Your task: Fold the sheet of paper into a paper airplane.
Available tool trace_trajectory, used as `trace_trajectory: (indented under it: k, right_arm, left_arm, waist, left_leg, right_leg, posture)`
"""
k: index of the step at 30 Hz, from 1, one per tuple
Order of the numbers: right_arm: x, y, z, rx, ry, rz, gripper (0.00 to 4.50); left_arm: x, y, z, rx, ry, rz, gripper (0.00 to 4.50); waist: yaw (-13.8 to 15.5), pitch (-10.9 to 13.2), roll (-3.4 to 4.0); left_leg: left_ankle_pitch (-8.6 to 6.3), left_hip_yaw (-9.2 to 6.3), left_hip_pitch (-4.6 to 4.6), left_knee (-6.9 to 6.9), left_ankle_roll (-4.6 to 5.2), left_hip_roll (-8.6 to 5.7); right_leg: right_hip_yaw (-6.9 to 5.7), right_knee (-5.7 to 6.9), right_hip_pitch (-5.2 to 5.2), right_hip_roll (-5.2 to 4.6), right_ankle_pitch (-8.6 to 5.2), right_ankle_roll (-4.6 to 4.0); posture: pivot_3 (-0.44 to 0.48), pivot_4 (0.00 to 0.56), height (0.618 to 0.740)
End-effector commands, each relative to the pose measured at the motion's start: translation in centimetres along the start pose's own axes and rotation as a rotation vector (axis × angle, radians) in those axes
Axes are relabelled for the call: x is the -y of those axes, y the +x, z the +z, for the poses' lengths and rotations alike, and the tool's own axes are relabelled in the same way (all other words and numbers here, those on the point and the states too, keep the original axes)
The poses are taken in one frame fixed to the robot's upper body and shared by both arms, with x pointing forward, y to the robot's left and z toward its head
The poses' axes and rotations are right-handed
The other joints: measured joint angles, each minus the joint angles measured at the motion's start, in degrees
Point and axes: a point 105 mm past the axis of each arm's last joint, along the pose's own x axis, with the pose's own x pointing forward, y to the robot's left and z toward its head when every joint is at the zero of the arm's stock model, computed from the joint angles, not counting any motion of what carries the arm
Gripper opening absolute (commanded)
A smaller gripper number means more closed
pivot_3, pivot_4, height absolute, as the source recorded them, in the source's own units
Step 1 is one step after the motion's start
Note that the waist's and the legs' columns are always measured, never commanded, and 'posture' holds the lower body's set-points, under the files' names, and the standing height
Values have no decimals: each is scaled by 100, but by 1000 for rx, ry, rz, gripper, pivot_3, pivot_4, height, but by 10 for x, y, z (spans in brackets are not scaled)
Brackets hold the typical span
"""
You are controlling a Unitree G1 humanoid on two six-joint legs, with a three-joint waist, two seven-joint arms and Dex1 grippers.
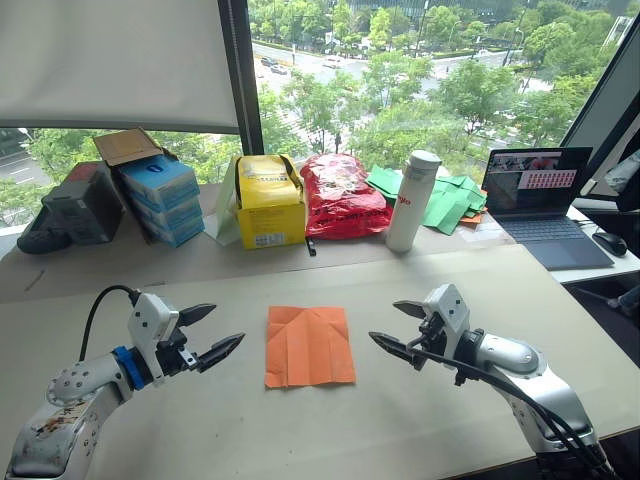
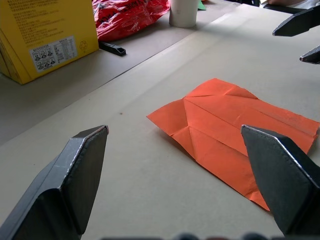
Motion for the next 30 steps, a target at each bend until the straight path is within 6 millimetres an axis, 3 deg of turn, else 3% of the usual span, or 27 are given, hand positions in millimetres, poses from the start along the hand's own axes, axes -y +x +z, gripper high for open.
trace_trajectory:
  k: [1,8,16,20,22,27,30]
  right_arm:
    - [1,-2,17,51,-45,-9,4483]
    - [2,-1,16,45,-47,-24,4483]
    - [-1,4,15,43,-52,-28,4500]
    - [-3,7,11,26,-66,-32,4500]
    - [-4,8,11,25,-68,-32,4500]
    - [-9,11,7,-6,-79,-26,4500]
    - [-13,12,7,-17,-82,-15,4500]
  left_arm:
    - [0,1,11,27,34,-1,4500]
    - [4,7,5,-12,12,-48,4500]
    - [28,46,6,0,51,-226,2002]
    - [38,68,-9,-62,100,-281,518]
    - [37,74,-16,-93,122,-286,50]
    - [28,91,-40,-204,180,-247,50]
    - [28,92,-52,-280,214,-272,50]
  waist:
    - [0,0,0]
    - [-1,0,0]
    - [31,0,0]
    - [27,0,0]
    - [26,0,0]
    - [28,0,-1]
    - [30,-1,-1]
  left_leg:
    - [0,0,0,0,0,0]
    - [0,0,0,0,0,-1]
    - [4,3,0,3,-6,-3]
    - [8,6,-1,2,-12,-3]
    - [7,7,0,2,-12,-2]
    - [3,7,-1,3,-3,-2]
    - [3,8,-2,4,-2,-2]
  right_leg:
    - [0,0,0,0,0,0]
    - [0,0,0,0,0,0]
    - [0,2,1,0,0,1]
    - [1,0,0,1,0,1]
    - [3,3,0,2,0,1]
    - [1,4,-1,3,0,1]
    - [1,5,-1,3,0,1]
  posture:
    - [0,150,740]
    - [0,150,740]
    - [0,150,740]
    - [0,150,740]
    - [0,150,740]
    - [0,150,740]
    - [0,150,740]
